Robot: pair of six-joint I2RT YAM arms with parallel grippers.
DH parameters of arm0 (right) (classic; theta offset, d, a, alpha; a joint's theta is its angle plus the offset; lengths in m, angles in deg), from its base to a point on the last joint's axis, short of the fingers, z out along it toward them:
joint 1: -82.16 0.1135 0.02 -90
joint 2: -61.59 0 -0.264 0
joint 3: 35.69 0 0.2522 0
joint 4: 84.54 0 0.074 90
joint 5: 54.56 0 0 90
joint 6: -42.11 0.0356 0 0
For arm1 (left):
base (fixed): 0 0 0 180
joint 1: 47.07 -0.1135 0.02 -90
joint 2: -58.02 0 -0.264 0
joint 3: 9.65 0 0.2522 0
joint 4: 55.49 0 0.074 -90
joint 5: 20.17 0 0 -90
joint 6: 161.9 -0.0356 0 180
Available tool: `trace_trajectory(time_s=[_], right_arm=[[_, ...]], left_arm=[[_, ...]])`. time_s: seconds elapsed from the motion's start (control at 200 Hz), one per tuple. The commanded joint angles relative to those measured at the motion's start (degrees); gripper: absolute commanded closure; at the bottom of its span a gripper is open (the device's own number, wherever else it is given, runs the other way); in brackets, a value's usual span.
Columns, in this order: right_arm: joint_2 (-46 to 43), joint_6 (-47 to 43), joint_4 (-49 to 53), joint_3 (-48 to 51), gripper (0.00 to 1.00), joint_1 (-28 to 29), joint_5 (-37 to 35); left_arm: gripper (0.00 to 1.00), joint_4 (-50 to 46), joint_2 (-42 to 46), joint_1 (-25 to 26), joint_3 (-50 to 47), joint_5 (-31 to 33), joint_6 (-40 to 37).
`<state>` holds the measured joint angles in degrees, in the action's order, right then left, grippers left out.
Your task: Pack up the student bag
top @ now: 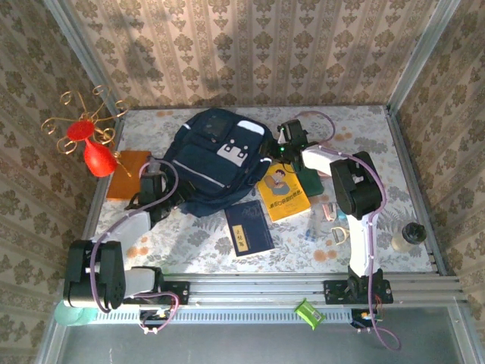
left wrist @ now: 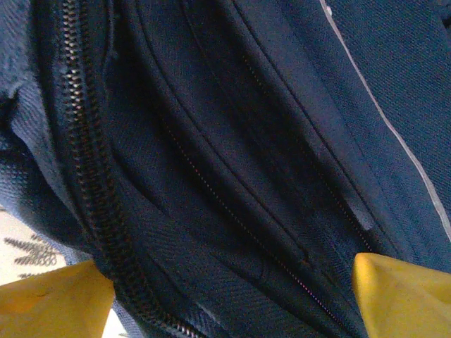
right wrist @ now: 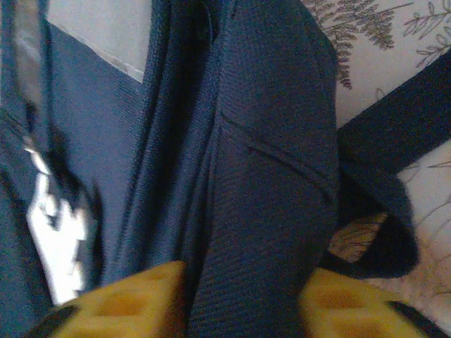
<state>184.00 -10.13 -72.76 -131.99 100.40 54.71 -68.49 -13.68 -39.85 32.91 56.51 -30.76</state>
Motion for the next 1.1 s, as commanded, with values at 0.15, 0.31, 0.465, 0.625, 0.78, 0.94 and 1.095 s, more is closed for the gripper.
trace_trajectory(time_s=[0.15, 0.31, 0.465, 0.625, 0.78, 0.94, 1.095], right_arm=[[-15.8, 14.2, -19.5, 10.4, 0.83, 0.0, 11.3], [-25.5, 19.3, -26.1, 20.2, 0.89, 2.2, 6.0], [-31.7, 22.6, -28.5, 26.2, 0.88, 5.0, -3.5], [-36.9, 27.3, -33.0, 33.7, 0.89, 10.4, -19.5], [-40.6, 28.8, -37.7, 39.4, 0.90, 16.4, -36.5], [-39.5, 31.6, -40.6, 41.1, 0.94, 20.9, -47.2], [-36.9, 34.7, -41.6, 39.1, 0.95, 21.7, -48.0]], left_arm=[[0.13, 3.4, -5.6, 3.6, 7.5, -1.8, -0.1], [0.13, 6.0, -13.3, 5.3, 13.8, -0.4, 0.4], [0.13, 5.7, -21.1, 5.7, 23.1, -1.5, -0.9], [0.12, 1.0, -26.4, 5.0, 32.3, 1.1, -5.4], [0.11, -2.5, -28.6, 3.0, 37.9, 0.4, -8.8], [0.11, -1.7, -20.5, 1.8, 33.2, 5.0, -9.9], [0.11, -2.4, -4.4, 4.0, 23.1, 10.1, -10.8]])
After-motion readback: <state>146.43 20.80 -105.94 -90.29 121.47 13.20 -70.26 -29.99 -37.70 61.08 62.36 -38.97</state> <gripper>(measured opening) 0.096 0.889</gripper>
